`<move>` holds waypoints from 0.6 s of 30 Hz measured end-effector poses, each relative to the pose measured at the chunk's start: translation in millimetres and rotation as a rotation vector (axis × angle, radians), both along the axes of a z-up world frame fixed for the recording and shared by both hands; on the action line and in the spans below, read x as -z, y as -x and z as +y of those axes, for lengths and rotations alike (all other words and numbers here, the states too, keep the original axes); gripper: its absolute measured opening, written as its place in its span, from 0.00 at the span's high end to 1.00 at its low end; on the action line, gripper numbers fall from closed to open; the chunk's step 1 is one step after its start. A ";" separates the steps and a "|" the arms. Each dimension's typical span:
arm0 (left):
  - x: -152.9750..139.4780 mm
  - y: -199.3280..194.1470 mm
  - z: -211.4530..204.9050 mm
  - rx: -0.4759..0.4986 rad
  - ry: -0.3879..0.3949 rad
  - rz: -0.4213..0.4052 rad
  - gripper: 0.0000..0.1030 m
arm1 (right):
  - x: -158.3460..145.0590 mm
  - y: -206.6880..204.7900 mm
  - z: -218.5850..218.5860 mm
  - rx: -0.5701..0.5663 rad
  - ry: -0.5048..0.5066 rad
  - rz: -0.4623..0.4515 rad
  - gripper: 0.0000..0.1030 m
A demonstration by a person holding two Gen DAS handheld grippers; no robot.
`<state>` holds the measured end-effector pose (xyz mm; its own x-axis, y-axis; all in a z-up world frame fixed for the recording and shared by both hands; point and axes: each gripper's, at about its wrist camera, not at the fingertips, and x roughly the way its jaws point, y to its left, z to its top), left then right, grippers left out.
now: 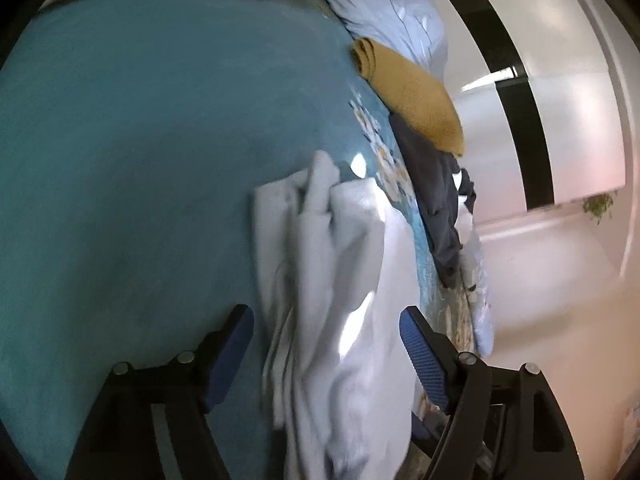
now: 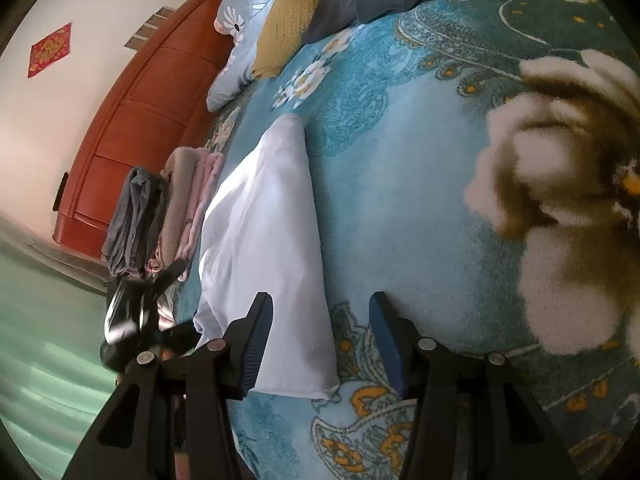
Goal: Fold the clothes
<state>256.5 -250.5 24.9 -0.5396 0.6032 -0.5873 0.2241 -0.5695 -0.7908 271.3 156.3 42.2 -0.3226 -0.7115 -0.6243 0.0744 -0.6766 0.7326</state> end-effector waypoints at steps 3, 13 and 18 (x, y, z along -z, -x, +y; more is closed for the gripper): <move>4.1 21.0 1.3 0.031 -0.018 -0.008 0.22 | 0.4 0.0 1.4 -0.003 0.011 -0.004 0.50; -4.4 46.1 16.7 0.154 0.069 0.009 0.36 | 1.2 -0.3 4.0 -0.004 0.035 -0.014 0.50; -14.6 44.0 36.1 0.183 0.239 0.013 0.76 | 1.3 -0.6 6.4 -0.006 0.043 -0.021 0.50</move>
